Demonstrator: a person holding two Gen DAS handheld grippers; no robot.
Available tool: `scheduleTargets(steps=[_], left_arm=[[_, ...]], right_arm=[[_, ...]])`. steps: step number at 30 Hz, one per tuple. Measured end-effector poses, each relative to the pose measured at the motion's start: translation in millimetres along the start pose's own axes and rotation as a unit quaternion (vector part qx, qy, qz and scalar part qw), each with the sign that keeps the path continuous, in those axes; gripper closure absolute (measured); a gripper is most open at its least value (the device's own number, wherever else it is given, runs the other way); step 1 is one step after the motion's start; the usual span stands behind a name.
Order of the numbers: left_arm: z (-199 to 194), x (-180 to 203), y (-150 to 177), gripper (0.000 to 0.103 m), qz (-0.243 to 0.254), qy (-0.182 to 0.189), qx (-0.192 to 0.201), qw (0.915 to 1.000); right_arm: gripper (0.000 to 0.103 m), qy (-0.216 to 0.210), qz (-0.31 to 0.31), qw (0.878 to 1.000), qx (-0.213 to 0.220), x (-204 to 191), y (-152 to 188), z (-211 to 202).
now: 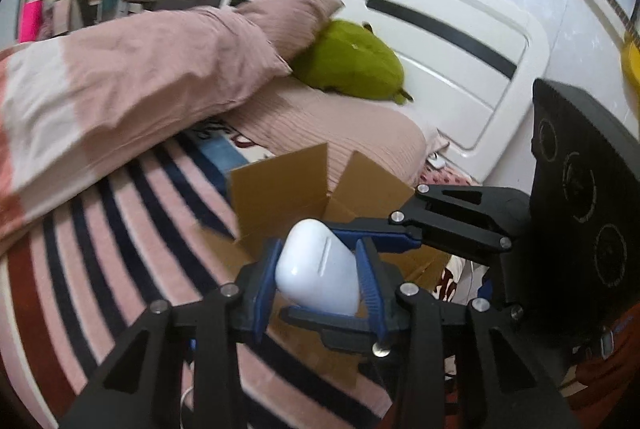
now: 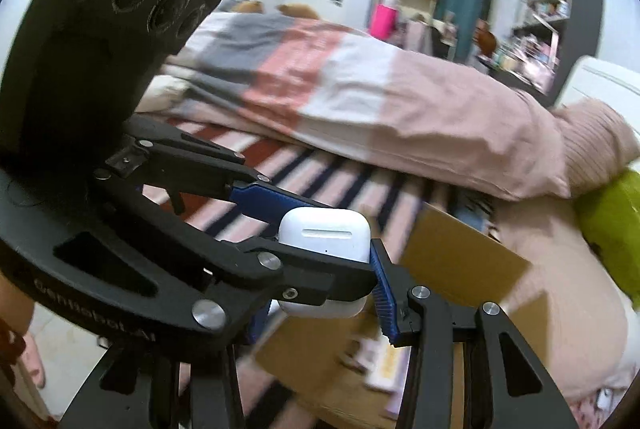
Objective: Organize rigid objects
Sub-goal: 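Carry the earbud case into the cardboard box and open the right tool, then lower the right tool onto the white charger block and close on it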
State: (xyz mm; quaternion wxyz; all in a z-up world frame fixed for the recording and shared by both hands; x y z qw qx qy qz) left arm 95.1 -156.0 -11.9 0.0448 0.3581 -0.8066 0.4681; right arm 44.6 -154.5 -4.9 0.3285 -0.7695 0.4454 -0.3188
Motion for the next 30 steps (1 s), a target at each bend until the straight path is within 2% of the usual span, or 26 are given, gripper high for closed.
scheduleTargets(steps=[5, 6, 9, 11, 13, 17, 20, 23, 26, 30], left_arm=[[37, -3, -13, 0.070, -0.007, 0.003, -0.046, 0.9989], [41, -5, -15, 0.067, -0.008, -0.005, -0.052, 0.9986], [40, -11, -18, 0.036, -0.015, -0.030, -0.051, 0.9982], [30, -13, -17, 0.034, -0.019, -0.032, -0.043, 0.9984], [21, -15, -16, 0.034, -0.018, -0.042, -0.036, 0.9983], [-12, -18, -12, 0.034, -0.015, -0.072, -0.014, 0.9972], [-48, -25, -6, 0.034, -0.014, -0.114, 0.011, 0.9933], [-91, -37, 6, 0.034, -0.025, -0.151, 0.041, 0.9874], [-134, -57, 29, 0.029, -0.041, -0.193, 0.064, 0.9783], [-169, -85, 71, 0.027, -0.073, -0.231, 0.076, 0.9674]], right_arm=[[0.064, 0.020, 0.033, 0.997, -0.060, 42, 16, 19], [0.064, 0.023, 0.034, 0.997, -0.072, 47, 20, 18], [0.063, 0.024, 0.038, 0.992, -0.116, 55, 29, 32], [0.061, 0.025, 0.043, 0.990, -0.135, 56, 33, 37], [0.055, 0.030, 0.038, 0.991, -0.129, 56, 35, 31], [0.054, 0.023, 0.039, 0.992, -0.115, 48, 28, 24], [0.054, 0.009, 0.027, 0.996, -0.087, 27, 15, 13], [0.054, -0.028, 0.011, 0.998, -0.059, -8, -1, 3], [0.054, -0.069, -0.014, 0.996, -0.053, -50, -13, 3], [0.054, -0.116, -0.045, 0.990, -0.065, -104, -17, 21]])
Point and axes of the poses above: each gripper's, at about its wrist camera, not at the fingertips, and z roughly the way its jaws point, x to its right, y to its underside, the point moved 6 cm from there along z, roughly the way its jaws point, and after that the axes turned 11 degrees about y, right-handed, at the moved point
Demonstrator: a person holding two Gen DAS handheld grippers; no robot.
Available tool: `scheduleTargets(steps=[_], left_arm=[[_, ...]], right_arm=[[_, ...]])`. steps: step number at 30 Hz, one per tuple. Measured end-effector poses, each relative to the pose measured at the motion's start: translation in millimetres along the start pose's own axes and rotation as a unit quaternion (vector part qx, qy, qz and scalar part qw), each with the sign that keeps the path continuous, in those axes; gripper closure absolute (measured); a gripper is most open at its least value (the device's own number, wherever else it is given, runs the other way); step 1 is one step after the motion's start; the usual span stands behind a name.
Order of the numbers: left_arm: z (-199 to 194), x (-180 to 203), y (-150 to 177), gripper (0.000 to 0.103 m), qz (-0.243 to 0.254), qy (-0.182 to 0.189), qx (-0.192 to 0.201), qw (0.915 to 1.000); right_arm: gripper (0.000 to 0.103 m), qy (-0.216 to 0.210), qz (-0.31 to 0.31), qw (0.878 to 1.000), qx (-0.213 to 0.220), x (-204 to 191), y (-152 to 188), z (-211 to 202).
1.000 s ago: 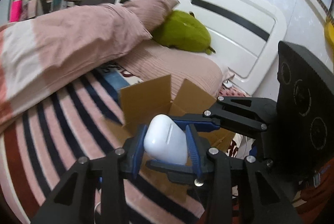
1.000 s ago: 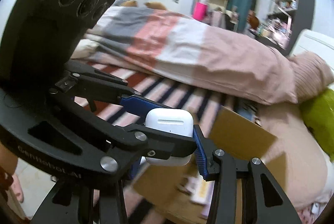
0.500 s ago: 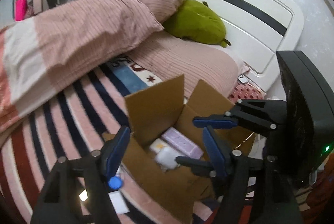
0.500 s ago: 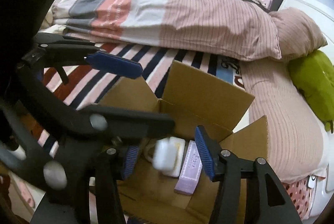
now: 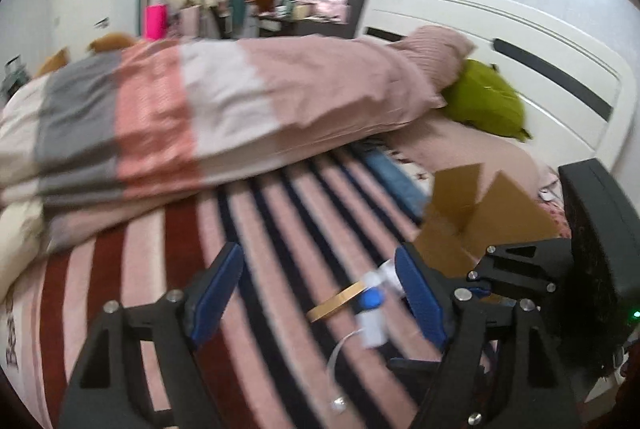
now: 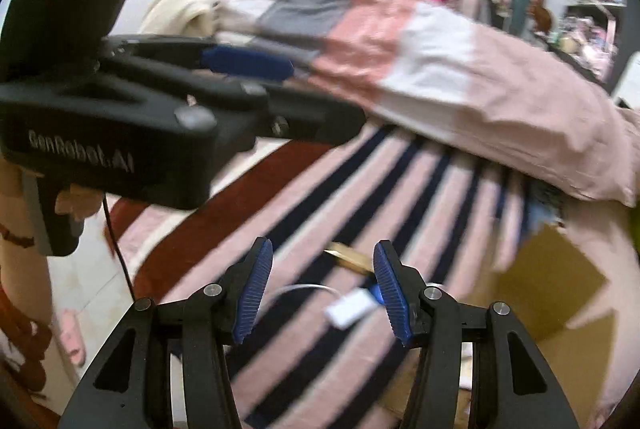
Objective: Organize rigid objects
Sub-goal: 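Lower the right tool onto the white charger block and close on it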
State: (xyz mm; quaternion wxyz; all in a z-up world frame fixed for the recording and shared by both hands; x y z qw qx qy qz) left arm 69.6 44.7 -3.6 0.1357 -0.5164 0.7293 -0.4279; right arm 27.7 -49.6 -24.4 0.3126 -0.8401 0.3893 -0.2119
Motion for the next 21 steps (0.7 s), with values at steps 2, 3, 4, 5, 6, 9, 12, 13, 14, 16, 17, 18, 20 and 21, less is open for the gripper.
scheduleTargets(steps=[2, 3, 4, 5, 6, 9, 12, 13, 14, 16, 17, 18, 20, 21], left_arm=[[-3, -15, 21, 0.027, -0.011, -0.003, -0.005, 0.9999], [-2, -21, 31, 0.027, -0.016, -0.003, -0.008, 0.9998], [-1, -26, 40, 0.027, -0.021, -0.004, -0.011, 0.9997], [0, -31, 50, 0.027, -0.025, -0.004, -0.014, 0.9996], [2, -35, 60, 0.027, -0.029, -0.003, -0.019, 0.9994], [12, -40, 78, 0.027, -0.041, 0.004, -0.028, 0.9987], [18, -45, 91, 0.027, -0.049, 0.008, -0.036, 0.9981], [20, -45, 93, 0.027, -0.051, 0.009, -0.037, 0.9979], [21, -45, 94, 0.027, -0.053, 0.011, -0.038, 0.9978], [22, -46, 96, 0.027, -0.054, 0.013, -0.038, 0.9977], [23, -45, 96, 0.027, -0.054, 0.014, -0.039, 0.9977], [23, -45, 96, 0.027, -0.053, 0.015, -0.039, 0.9977], [24, -44, 96, 0.027, -0.052, 0.018, -0.039, 0.9977], [25, -43, 96, 0.027, -0.051, 0.019, -0.039, 0.9977]], right_arm=[[0.054, -0.018, -0.008, 1.000, -0.022, -18, 3, 20], [0.054, -0.027, -0.008, 0.999, -0.041, -26, 9, 33], [0.054, -0.030, -0.007, 0.998, -0.057, -30, 14, 43], [0.054, -0.030, -0.003, 0.997, -0.072, -33, 22, 54], [0.053, -0.021, 0.001, 0.996, -0.088, -33, 34, 67], [0.050, 0.023, -0.002, 0.993, -0.115, -27, 58, 98], [0.035, 0.066, 0.007, 0.988, -0.136, -12, 78, 124], [0.035, 0.075, 0.013, 0.987, -0.139, -4, 83, 129], [0.035, 0.081, 0.017, 0.987, -0.141, 2, 87, 135], [0.035, 0.084, 0.023, 0.986, -0.141, 9, 91, 141], [0.035, 0.084, 0.024, 0.986, -0.139, 13, 92, 144], [0.035, 0.082, 0.027, 0.987, -0.135, 16, 93, 147], [0.053, 0.068, 0.032, 0.989, -0.126, 15, 94, 147], [0.065, 0.060, 0.033, 0.990, -0.124, 15, 94, 147]])
Point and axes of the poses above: each gripper's, at about its wrist camera, not at the fingertips, and z roughly the way its jaws point, x to its right, y to its underside, the point moved 6 cm from there along z, roughly the way its jaws point, and after that the axes turned 11 degrees about y, right-handed, at the moved point
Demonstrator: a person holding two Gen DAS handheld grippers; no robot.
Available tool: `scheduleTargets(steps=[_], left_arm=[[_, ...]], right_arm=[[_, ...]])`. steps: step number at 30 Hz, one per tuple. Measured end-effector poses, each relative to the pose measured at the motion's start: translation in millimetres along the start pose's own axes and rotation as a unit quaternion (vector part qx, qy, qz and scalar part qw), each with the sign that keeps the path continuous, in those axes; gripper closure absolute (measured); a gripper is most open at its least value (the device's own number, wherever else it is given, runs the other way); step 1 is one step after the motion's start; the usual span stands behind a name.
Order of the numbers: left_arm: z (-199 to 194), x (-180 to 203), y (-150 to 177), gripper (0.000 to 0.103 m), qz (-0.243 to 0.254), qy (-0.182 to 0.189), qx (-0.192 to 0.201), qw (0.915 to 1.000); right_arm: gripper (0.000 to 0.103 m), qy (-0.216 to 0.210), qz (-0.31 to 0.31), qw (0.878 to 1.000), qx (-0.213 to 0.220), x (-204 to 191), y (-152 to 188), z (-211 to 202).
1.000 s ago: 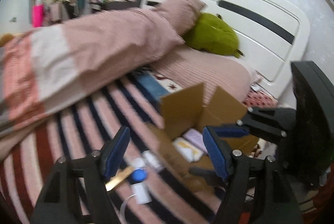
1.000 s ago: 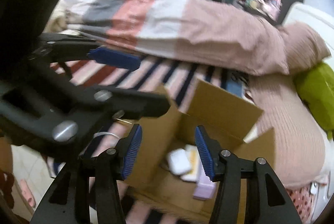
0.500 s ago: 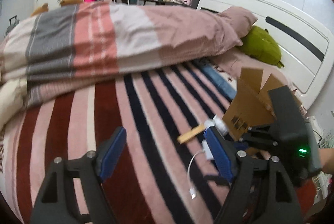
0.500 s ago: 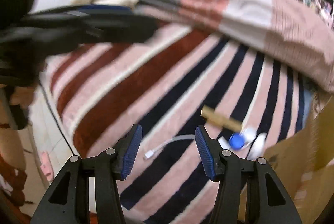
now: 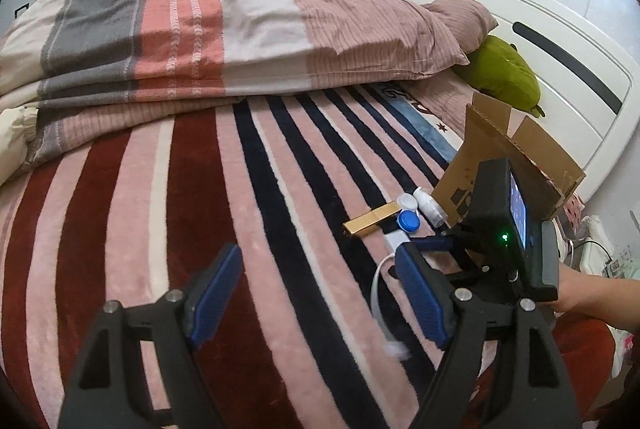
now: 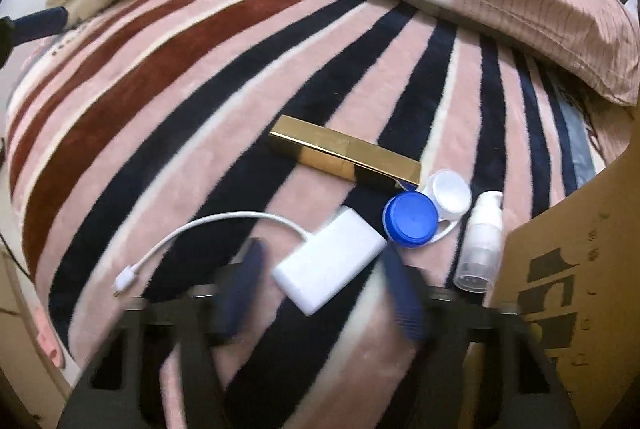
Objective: Organize rigid objects
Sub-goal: 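Lower the right tool onto the white charger block and close on it, then carry the charger block into the cardboard box and open the right tool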
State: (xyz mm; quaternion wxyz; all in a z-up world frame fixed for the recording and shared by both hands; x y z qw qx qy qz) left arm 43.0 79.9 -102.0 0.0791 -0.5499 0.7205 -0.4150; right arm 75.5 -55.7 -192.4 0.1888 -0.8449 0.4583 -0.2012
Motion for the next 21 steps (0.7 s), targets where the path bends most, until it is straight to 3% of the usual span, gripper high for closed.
scheduleTargets(steps=[1, 3, 13, 21], left_arm=[[1, 1, 0, 0.027, 0.000, 0.001, -0.001, 1.0000], [3, 1, -1, 0.027, -0.001, 0.004, -0.002, 1.0000], [5, 15, -5, 0.027, 0.004, 0.024, -0.008, 0.9997], [13, 47, -21, 0.027, 0.002, 0.106, -0.015, 0.9942]], right_arm=[[0.072, -0.002, 0.000, 1.000, 0.002, 0, 0, -1], [0.075, 0.007, -0.013, 1.000, 0.011, -4, 0, -6], [0.080, -0.024, -0.039, 0.998, 0.046, -23, 2, -36], [0.080, -0.051, -0.054, 0.988, 0.134, -36, -19, -106]])
Point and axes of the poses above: each gripper's, at about its wrist camera, not at the fingertips, and z roughly the way its jaws point, x to its right, y to its underside, the point moved 6 cm from there along z, roughly the way its jaws point, and after that the axes turned 11 degrees about y, right-handed, at the moved point
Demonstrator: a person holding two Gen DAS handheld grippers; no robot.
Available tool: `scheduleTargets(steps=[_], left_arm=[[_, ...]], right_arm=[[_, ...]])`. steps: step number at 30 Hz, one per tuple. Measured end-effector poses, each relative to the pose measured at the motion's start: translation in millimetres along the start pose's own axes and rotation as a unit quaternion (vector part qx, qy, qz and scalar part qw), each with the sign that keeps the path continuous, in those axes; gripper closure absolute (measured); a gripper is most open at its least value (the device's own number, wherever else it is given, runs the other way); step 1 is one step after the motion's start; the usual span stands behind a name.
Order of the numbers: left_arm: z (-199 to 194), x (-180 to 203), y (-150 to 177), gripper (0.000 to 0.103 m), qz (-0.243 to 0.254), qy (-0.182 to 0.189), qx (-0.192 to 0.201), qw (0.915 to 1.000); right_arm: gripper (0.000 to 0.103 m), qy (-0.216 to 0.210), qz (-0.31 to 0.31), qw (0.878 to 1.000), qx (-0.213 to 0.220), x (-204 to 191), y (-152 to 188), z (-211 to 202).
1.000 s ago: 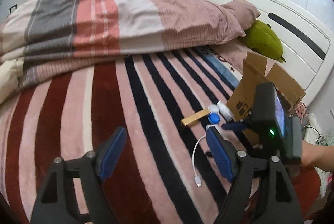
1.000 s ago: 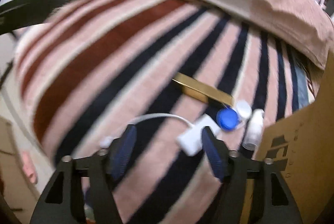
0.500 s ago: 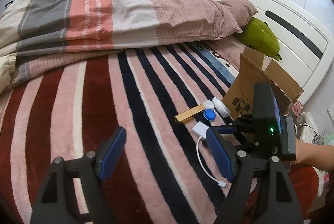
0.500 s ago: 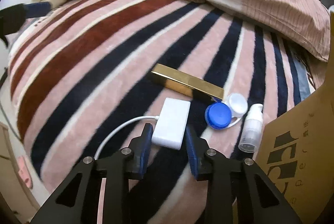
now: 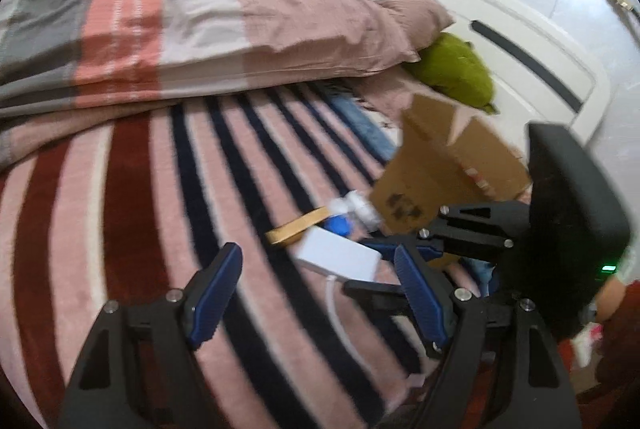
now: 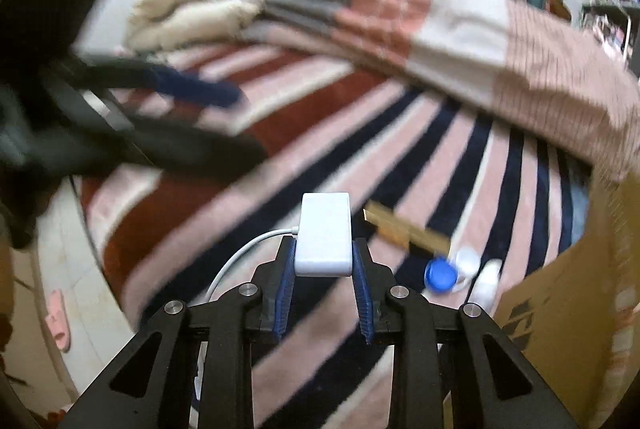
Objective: Organize rigid objects
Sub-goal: 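Carry the charger block into the cardboard box and open the right tool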
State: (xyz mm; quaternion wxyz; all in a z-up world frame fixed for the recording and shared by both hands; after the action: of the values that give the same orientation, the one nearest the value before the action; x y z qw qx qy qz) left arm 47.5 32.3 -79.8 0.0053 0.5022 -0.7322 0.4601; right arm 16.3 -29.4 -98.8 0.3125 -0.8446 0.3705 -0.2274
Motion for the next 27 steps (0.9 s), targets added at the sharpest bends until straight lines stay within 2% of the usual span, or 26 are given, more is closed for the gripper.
scheduleTargets(steps=[4, 6, 9, 19, 27], left_arm=[[1, 20, -21, 0.045, -0.001, 0.053, 0.013, 0.9985], [3, 33, -33, 0.048, 0.006, 0.071, 0.016, 0.9973], [11, 49, -47, 0.050, 0.021, 0.076, 0.016, 0.9968], [83, 116, -98, 0.051, 0.069, 0.101, -0.022, 0.9923], [149, 159, -124, 0.052, 0.091, 0.111, -0.073, 0.9868]], right_arm=[[0.080, 0.012, -0.012, 0.998, 0.062, 3, -27, -41], [0.080, 0.021, -0.015, 0.997, 0.077, 8, -34, -54], [0.080, 0.046, -0.019, 0.994, 0.094, 21, -38, -69], [0.080, 0.101, 0.038, 0.990, 0.091, 105, -17, -97], [0.080, 0.139, 0.112, 0.982, 0.054, 180, 16, -106]])
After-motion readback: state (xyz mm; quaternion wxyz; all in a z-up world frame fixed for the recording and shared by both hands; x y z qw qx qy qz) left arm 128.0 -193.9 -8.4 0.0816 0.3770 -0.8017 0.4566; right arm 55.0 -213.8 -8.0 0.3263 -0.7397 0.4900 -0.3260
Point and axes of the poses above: each gripper's, at about its wrist camera, not at the fingertips, and z roughly the way its jaws point, x to its right, y to its underside, the point moved 6 cm from there along z, roughly the way its jaws point, and after that the axes turned 11 degrees about y, right-handed, at the moved point
